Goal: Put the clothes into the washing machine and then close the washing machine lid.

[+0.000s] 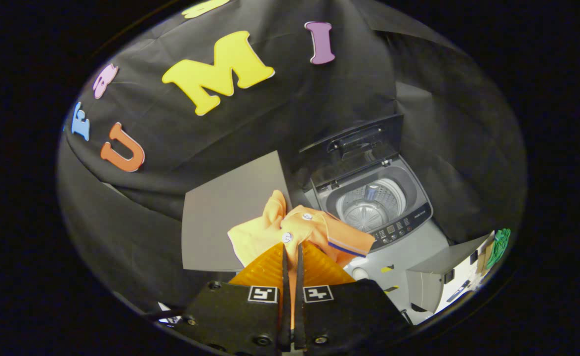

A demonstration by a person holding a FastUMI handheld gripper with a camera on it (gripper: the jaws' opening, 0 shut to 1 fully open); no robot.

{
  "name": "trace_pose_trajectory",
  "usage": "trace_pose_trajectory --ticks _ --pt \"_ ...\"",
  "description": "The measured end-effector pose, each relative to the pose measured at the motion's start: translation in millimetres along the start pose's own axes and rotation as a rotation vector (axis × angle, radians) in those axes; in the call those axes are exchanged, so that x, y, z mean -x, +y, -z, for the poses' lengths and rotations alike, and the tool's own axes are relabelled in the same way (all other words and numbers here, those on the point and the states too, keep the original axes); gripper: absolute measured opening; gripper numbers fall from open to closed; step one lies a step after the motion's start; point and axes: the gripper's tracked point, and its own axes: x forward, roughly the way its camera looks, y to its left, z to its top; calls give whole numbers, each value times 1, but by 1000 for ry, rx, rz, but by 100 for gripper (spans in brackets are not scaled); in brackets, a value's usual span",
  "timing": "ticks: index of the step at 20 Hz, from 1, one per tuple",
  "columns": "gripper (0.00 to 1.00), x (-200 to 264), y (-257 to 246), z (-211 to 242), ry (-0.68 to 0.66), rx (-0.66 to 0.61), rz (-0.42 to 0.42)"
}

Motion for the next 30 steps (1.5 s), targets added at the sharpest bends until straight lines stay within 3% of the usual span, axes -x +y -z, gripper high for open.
trace_pose_trajectory --ticks 9,17,30 --pt "6 -4 -80 -47 -6 -25 6" --pt "6 -35 -144 -100 -1 -15 13" --pt "6 -106 -167 -125 66 41 -44"
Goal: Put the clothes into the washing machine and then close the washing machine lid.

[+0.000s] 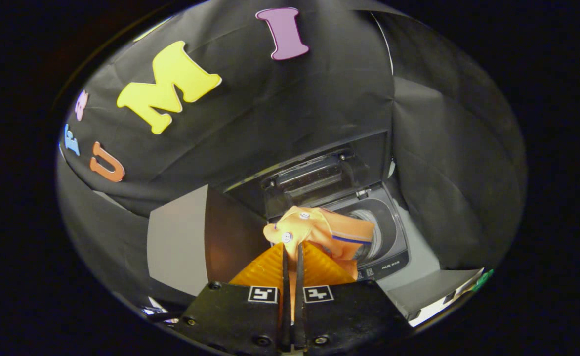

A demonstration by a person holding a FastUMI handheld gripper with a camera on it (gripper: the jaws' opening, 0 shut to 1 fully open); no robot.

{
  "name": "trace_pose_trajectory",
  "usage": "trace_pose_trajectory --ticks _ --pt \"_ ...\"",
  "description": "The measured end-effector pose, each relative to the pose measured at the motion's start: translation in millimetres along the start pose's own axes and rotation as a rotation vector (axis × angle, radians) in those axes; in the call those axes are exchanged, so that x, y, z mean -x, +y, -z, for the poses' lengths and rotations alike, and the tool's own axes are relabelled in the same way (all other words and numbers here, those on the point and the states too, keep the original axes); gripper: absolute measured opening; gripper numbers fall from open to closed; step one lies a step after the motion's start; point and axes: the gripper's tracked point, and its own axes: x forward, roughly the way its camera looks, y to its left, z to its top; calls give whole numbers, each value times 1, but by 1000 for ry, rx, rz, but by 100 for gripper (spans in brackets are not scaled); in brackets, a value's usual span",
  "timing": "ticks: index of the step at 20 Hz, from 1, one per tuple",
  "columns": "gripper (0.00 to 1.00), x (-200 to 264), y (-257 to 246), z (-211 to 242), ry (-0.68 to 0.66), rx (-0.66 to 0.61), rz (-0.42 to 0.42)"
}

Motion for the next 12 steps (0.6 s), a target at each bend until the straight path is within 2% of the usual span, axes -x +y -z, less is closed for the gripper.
trace_pose_trajectory --ticks 5,12 --pt "6 -41 -13 4 34 8 33" --pt "6 -91 -34 13 109 -50 58"
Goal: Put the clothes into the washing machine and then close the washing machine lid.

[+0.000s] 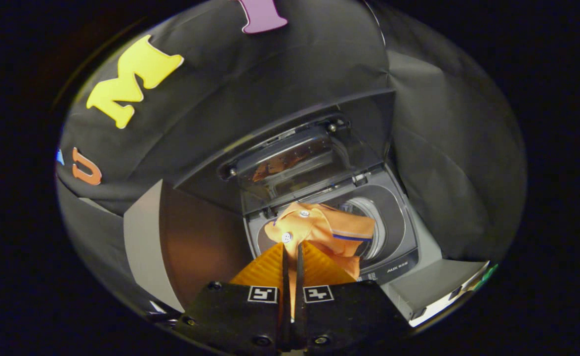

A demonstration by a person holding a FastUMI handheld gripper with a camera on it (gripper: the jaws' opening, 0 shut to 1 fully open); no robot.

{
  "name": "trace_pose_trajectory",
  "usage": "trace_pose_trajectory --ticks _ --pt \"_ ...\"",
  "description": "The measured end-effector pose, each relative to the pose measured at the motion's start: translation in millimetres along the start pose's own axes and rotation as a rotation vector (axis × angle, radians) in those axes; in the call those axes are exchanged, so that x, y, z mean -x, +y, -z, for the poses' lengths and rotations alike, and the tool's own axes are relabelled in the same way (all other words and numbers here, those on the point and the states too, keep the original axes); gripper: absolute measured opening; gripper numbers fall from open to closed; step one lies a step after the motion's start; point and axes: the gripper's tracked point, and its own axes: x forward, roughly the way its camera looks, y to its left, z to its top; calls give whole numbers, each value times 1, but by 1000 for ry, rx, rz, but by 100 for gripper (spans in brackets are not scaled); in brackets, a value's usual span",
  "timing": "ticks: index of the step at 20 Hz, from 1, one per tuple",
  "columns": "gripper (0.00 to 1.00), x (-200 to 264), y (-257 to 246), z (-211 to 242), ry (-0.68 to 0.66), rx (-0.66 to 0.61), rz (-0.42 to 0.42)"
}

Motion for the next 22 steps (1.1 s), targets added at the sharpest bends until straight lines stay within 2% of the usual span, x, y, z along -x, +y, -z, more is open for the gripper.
trace_pose_trajectory --ticks 11,17,19,21,22 --pt "8 -60 -21 15 67 113 105" --pt "15 -68 -24 26 112 133 122" --pt "16 -67 -25 22 82 174 140" --pt "26 -54 -26 11 35 242 178" --pt "26 -50 -27 9 18 273 201"
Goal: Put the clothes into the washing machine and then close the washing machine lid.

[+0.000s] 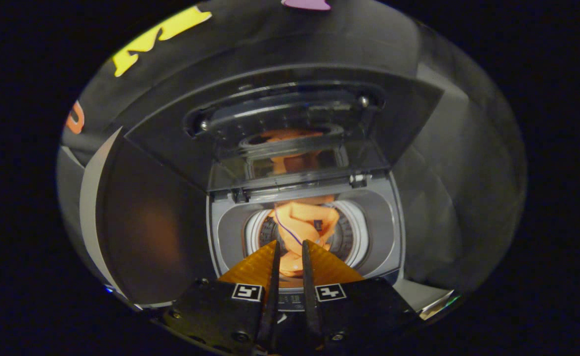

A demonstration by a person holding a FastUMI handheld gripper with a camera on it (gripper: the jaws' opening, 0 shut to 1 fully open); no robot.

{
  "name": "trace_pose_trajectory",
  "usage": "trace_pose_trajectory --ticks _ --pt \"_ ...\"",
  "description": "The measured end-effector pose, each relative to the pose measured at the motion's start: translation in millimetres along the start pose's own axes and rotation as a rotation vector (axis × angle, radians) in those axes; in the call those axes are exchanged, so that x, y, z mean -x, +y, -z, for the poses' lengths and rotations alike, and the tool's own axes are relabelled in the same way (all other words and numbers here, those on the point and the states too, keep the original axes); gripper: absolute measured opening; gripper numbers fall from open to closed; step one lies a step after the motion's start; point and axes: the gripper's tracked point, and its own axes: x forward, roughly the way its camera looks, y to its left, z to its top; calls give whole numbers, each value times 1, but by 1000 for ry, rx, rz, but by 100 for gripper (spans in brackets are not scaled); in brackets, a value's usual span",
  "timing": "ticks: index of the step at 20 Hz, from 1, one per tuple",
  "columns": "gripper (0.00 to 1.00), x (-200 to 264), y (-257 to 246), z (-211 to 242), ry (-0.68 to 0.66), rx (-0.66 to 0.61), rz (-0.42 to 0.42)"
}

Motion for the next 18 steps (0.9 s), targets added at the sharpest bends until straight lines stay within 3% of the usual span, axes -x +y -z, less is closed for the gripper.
trace_pose_trajectory --ticks 7,15,18 --pt "27 25 7 3 -50 129 74" --pt "30 62 0 -17 -194 86 178" --pt "43 79 13 -30 -222 61 134"
